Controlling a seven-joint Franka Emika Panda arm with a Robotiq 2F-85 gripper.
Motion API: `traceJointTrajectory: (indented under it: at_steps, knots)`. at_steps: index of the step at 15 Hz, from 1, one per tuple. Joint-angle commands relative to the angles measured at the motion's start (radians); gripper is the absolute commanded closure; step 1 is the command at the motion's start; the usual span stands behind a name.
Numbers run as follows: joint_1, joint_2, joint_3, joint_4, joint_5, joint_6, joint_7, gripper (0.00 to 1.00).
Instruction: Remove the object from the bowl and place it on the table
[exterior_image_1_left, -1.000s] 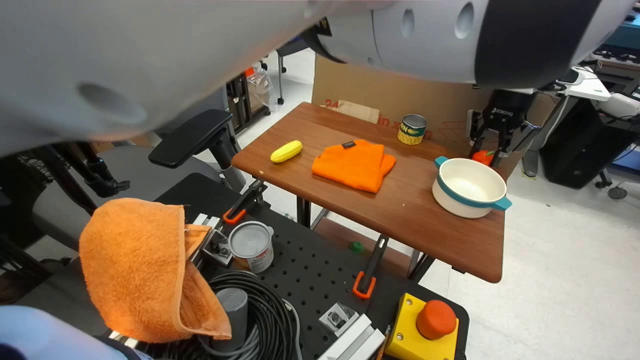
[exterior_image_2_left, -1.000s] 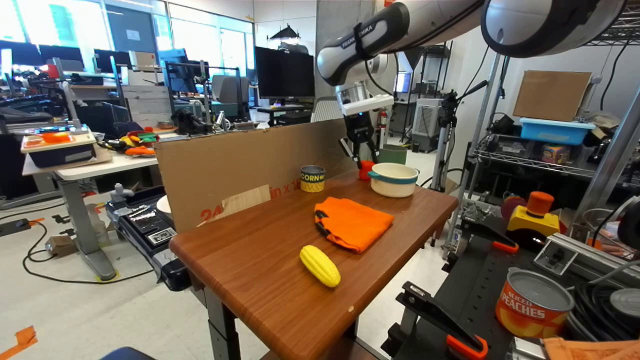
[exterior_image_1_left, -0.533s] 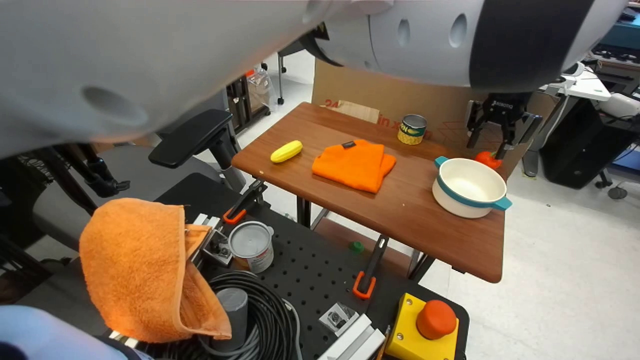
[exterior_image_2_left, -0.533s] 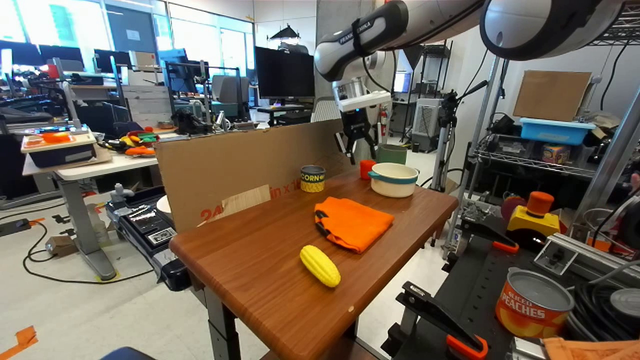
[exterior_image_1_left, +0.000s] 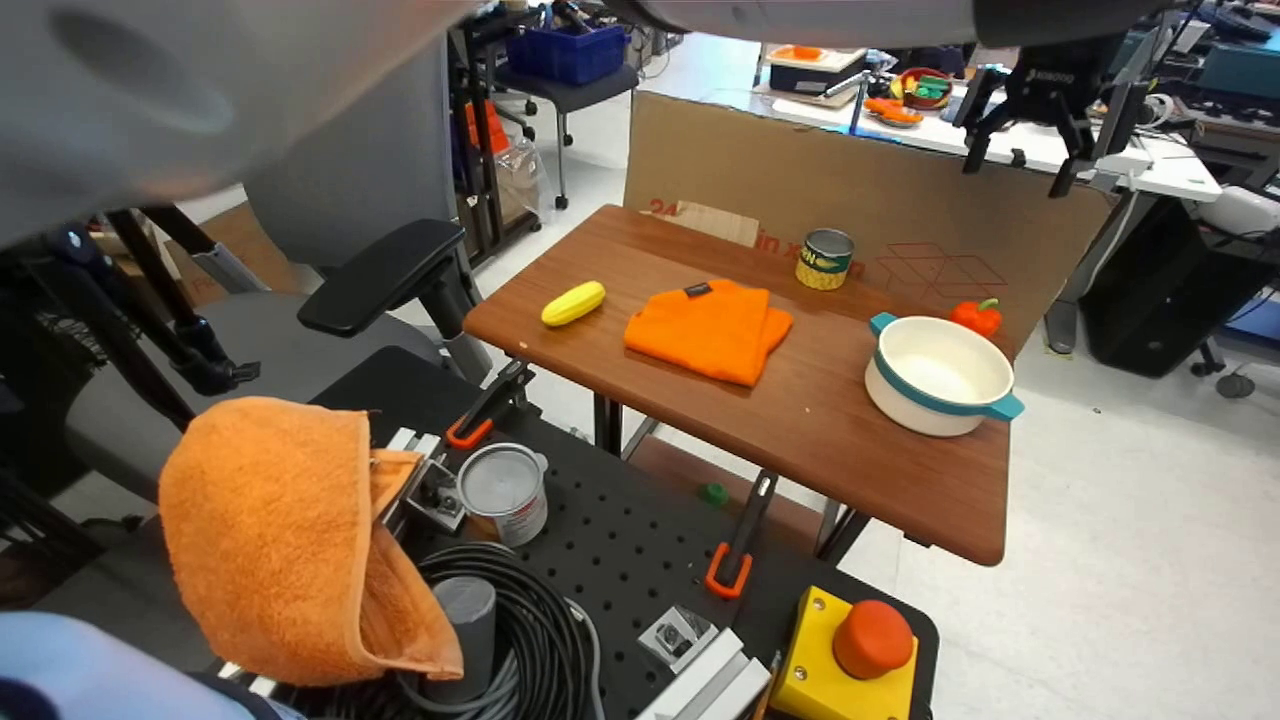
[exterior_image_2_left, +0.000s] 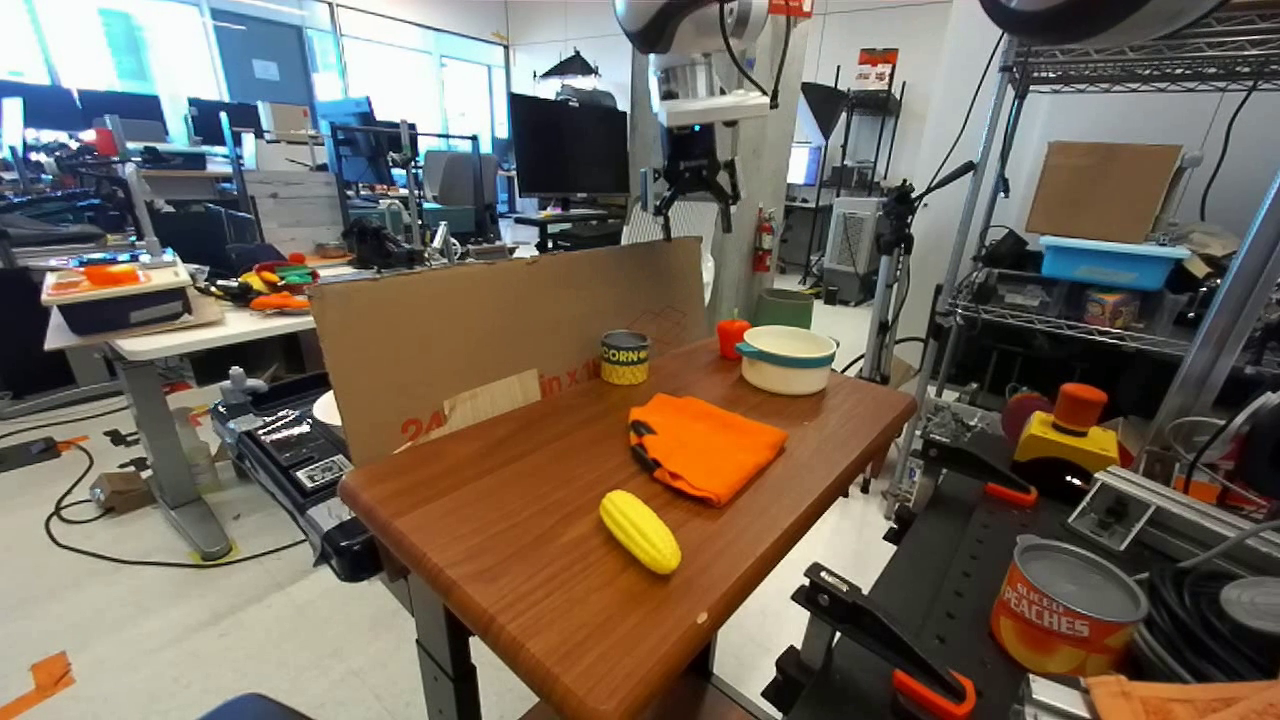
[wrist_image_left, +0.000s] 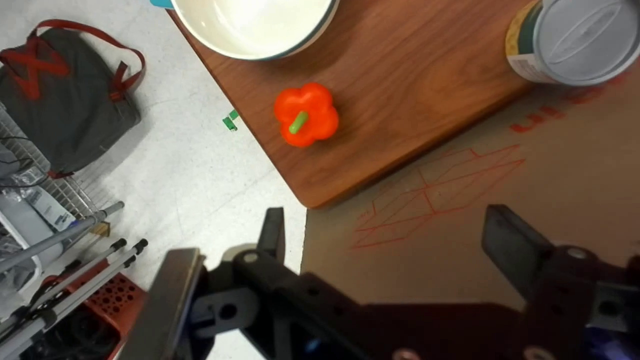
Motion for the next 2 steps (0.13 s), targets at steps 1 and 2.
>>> traceJointTrajectory:
  at_steps: [1,2]
  knots:
    - [0.0,-0.006,0.0,0.0,0.001,-0.001,0.0,0.0]
    - [-0.001,-0.006,0.0,-0.001,0.001,-0.001,0.0,0.0]
